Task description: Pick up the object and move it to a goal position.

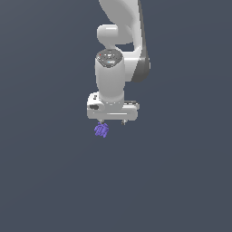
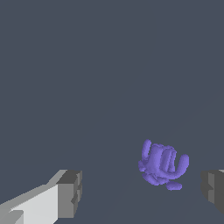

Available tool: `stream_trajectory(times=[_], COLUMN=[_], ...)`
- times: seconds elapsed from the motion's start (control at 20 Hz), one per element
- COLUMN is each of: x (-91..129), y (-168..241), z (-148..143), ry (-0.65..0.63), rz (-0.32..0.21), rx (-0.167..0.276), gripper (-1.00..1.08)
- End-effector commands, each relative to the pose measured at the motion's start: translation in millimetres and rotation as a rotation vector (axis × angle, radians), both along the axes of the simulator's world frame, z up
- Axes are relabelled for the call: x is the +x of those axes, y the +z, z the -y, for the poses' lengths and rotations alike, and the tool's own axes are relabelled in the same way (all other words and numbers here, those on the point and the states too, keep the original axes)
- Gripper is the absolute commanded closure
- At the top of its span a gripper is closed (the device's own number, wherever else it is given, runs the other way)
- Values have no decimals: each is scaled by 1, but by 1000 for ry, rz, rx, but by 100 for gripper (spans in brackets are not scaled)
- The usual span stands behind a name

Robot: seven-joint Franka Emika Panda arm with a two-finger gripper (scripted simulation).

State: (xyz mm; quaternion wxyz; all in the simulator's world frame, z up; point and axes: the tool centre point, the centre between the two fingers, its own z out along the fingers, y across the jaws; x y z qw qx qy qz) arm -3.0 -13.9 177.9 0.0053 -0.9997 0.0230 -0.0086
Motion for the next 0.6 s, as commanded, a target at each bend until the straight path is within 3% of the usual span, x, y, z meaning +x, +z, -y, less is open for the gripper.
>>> stream_trajectory(times=[0.0, 0.55], x=[0, 6], y=[0, 19], z=[0, -3], ry=[0, 5], rz=[0, 20], rx=[0, -2], gripper=[-92, -92])
